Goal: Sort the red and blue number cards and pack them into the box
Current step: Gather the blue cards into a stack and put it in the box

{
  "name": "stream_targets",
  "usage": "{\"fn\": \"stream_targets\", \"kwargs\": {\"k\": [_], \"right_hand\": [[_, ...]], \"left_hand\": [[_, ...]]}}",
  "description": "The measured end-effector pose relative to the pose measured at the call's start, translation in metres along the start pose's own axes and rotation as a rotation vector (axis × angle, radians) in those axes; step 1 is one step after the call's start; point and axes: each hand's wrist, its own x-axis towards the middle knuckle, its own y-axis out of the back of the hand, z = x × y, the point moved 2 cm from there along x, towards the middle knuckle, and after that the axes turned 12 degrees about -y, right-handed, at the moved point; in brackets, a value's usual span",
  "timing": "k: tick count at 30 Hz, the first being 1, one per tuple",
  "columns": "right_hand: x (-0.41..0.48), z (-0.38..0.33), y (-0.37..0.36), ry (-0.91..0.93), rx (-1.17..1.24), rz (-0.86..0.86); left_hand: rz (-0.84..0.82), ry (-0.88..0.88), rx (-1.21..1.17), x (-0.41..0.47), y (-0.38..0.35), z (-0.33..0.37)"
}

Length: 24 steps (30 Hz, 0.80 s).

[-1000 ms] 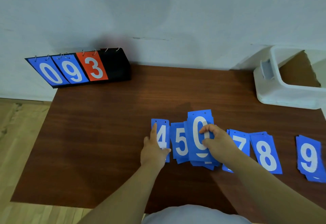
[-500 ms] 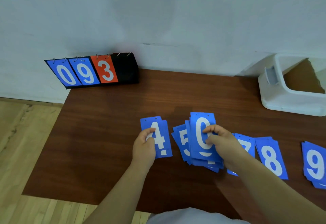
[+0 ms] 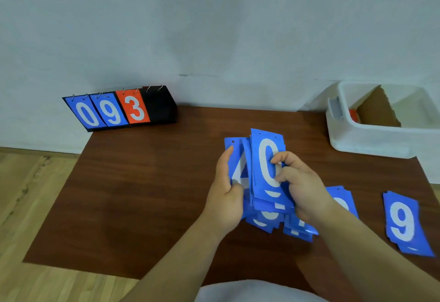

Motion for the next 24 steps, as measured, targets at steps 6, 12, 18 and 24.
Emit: {"fn": "stream_targets", "kwargs": {"k": [6,12,18,24], "right_hand": [[-0.021,-0.012,0.052,-0.022,-0.067,-0.061],[-0.040,-0.016,0.108,-0.032,-0.174,-0.114],[-0.046,-0.023,0.155,0.023,-0.470,0.029],[-0.037,-0.012,0.171,-0.030,-0.590,0.161]], "left_hand": [[0.026,-0.028,-0.291,-0.008,-0.069,0.038],[-0.014,-0.089,-0.410,-0.016,-0.135,0.046],[0.192,-0.059,0.249,-0.011,-0.144,0.022],[0.454,0.407,0.535,0.001,-0.087,-0.044]]}}
